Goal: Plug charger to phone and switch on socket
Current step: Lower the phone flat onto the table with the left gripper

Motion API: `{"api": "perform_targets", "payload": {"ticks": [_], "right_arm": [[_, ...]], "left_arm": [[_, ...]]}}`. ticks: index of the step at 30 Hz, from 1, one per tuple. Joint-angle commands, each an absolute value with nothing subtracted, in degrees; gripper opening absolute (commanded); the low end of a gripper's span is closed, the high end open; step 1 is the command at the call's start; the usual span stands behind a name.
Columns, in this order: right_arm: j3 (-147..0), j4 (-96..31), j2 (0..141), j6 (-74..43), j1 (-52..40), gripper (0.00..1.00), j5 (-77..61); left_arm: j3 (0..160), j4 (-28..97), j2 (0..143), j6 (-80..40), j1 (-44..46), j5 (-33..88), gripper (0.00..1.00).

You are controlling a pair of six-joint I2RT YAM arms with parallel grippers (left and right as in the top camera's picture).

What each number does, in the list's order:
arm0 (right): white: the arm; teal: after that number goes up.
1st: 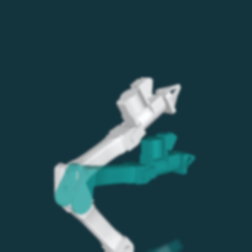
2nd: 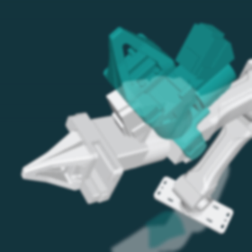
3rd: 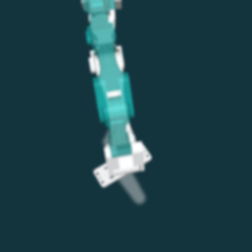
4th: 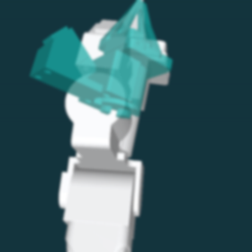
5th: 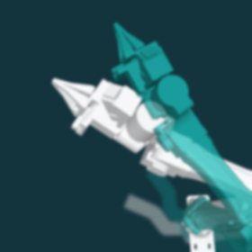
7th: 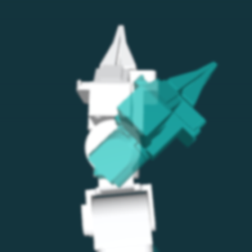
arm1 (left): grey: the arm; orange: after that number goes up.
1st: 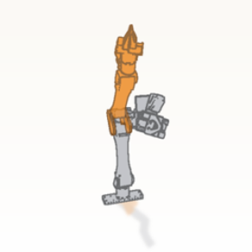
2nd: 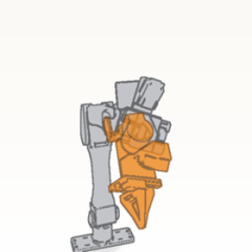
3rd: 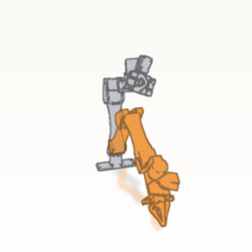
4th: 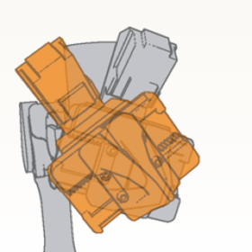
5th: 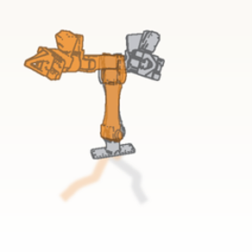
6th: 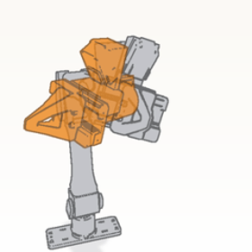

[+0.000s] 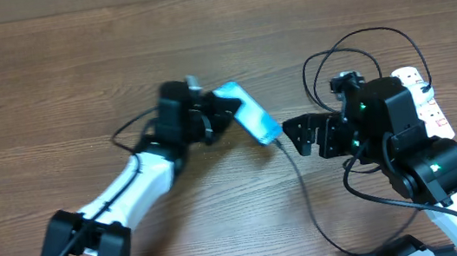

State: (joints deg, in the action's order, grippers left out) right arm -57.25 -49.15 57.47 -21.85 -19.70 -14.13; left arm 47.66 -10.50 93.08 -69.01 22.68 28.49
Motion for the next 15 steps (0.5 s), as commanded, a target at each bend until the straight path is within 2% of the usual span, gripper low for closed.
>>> {"api": "perform_targets", "payload": {"ticks": [1, 2, 4, 6, 11, 15], "right_arm": [[-58.67, -51.94, 57.32, -22.33, -18.61, 1.00, -13.52], [-58.67, -52.47, 57.32, -22.33, -18.61, 1.00, -13.52], [-58.65, -53.36, 57.32, -22.33, -18.61, 1.00, -13.54], [-58.63, -53.25, 57.32, -22.33, -18.61, 1.00, -13.54], [-58.59, -53.28, 57.34, -22.35, -18.63, 1.00, -13.54], [-58.57, -53.25, 57.71, -22.35, -18.63, 1.00, -13.56]], "left_arm": [[53.34, 0.75, 92.92, -55.18, 26.96, 22.81, 0.04], [54.59, 5.15, 92.97, -51.99, 26.68, 22.98, 0.04], [59.09, 22.28, 93.06, -37.85, 23.49, 22.96, 0.04], [60.55, 28.51, 93.06, -29.39, 19.79, 24.12, 0.04], [60.69, 30.24, 93.45, -9.19, 8.27, 42.96, 0.04], [60.69, 32.95, 96.75, -0.38, 4.84, 49.67, 0.06]]}}
